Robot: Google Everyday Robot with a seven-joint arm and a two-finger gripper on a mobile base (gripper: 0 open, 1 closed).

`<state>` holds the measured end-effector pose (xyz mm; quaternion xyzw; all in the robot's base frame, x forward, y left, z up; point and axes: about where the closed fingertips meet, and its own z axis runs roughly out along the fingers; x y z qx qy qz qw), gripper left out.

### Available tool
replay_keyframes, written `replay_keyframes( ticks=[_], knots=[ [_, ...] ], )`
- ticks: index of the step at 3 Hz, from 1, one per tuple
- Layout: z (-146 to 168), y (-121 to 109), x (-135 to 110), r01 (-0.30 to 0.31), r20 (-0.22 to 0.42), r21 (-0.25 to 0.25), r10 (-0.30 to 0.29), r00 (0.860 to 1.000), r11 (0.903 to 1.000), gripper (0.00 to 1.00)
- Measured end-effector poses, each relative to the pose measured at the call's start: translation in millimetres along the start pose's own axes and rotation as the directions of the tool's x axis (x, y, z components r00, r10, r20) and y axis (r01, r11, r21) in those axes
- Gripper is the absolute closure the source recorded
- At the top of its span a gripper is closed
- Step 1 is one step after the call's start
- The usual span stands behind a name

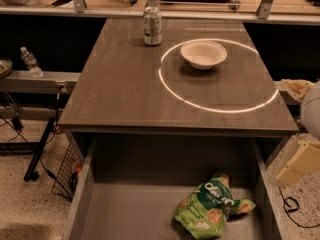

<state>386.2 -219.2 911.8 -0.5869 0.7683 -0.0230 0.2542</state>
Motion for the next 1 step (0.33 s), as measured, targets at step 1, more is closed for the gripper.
replay_keyframes(
  ticks=[1],
  knots=[
    [-0.2, -0.2, -0.2, 0.0, 0.0, 0.001, 0.0, 1.0, 1.0, 0.0]
  ],
)
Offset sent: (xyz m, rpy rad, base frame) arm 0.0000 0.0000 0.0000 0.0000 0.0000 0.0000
